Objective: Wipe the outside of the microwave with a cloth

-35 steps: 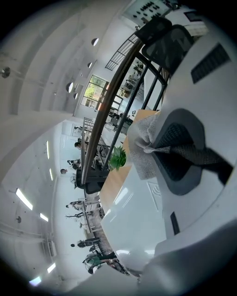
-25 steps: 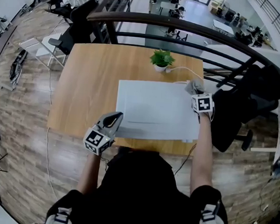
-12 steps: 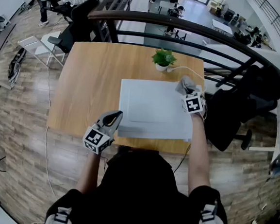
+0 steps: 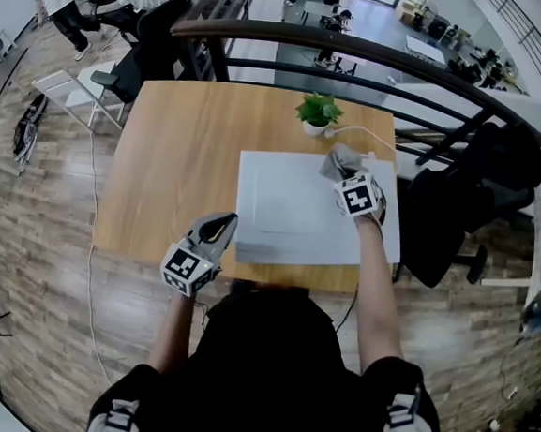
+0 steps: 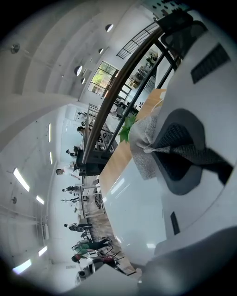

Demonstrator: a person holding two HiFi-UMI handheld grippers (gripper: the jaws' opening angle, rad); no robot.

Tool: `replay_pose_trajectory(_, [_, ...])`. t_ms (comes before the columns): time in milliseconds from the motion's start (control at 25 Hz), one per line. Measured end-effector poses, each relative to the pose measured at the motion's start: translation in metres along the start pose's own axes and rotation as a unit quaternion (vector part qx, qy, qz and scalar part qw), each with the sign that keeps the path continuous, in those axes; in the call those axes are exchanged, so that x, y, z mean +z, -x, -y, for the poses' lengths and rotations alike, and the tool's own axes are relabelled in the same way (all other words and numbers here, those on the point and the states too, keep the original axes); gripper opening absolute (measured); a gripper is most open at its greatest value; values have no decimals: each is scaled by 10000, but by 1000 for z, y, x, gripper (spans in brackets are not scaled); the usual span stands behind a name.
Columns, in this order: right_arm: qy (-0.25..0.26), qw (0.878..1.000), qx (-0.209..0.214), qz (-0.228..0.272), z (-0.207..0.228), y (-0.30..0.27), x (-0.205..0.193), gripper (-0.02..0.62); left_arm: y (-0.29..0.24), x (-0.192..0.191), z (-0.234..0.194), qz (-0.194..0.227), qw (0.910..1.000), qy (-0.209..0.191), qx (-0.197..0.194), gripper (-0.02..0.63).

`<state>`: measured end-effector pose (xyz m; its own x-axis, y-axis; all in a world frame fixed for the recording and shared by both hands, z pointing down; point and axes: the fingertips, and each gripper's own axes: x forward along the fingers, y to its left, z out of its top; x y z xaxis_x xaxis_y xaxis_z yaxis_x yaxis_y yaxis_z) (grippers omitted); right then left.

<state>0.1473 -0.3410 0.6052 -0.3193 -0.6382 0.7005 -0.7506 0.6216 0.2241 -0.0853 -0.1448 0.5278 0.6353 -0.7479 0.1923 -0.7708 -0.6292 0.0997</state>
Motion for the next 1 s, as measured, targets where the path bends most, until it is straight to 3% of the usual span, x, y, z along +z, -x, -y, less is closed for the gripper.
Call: replay_pose_trajectory(1000, [-120,9995,201,207,-111,-27,69,11,58,-6,-55,-31,9994,-176,-312,3])
